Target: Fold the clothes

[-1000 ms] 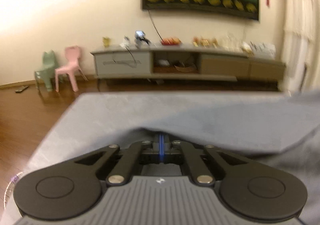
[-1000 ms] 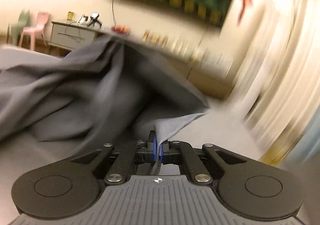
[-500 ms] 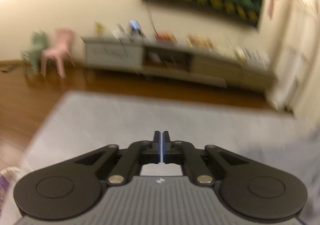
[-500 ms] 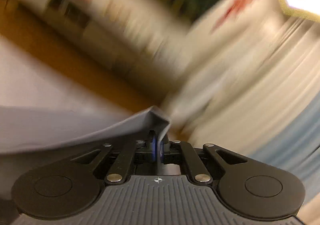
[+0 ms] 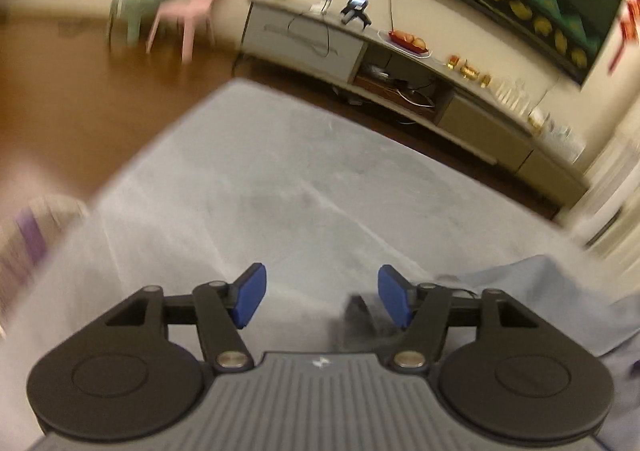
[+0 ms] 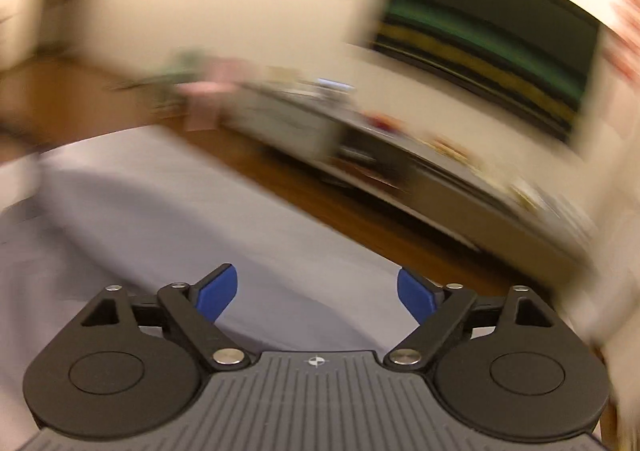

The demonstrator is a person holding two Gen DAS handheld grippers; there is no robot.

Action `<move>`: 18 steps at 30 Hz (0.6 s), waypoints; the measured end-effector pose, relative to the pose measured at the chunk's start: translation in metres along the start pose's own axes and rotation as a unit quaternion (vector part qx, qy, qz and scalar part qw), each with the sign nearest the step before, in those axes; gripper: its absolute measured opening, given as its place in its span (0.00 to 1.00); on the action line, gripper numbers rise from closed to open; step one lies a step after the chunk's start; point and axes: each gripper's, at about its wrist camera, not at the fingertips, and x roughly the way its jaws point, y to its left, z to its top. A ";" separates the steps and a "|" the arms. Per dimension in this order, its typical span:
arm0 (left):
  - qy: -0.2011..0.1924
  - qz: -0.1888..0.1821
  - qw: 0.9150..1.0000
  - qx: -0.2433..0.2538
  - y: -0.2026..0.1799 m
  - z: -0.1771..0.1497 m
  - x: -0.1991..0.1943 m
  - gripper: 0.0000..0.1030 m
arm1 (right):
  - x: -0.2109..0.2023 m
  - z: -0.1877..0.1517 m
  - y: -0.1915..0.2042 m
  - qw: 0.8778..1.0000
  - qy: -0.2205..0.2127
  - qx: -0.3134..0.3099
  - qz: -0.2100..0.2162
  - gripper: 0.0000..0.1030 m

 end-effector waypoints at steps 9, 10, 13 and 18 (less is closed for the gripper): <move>0.070 -0.208 0.976 -0.004 -0.007 0.000 0.027 0.38 | 0.125 0.052 0.152 0.959 0.097 -0.246 0.107 0.80; 0.069 -0.226 0.972 0.018 -0.015 0.000 0.028 0.18 | 0.137 0.057 0.152 0.957 0.115 -0.244 0.111 0.58; 0.062 -0.259 0.962 0.060 -0.035 0.001 0.029 0.09 | 0.149 0.087 0.144 0.962 0.137 -0.202 0.121 0.45; 0.067 -0.256 0.961 0.080 -0.046 0.003 0.041 0.30 | 0.145 0.122 0.111 0.968 0.095 -0.153 0.173 0.93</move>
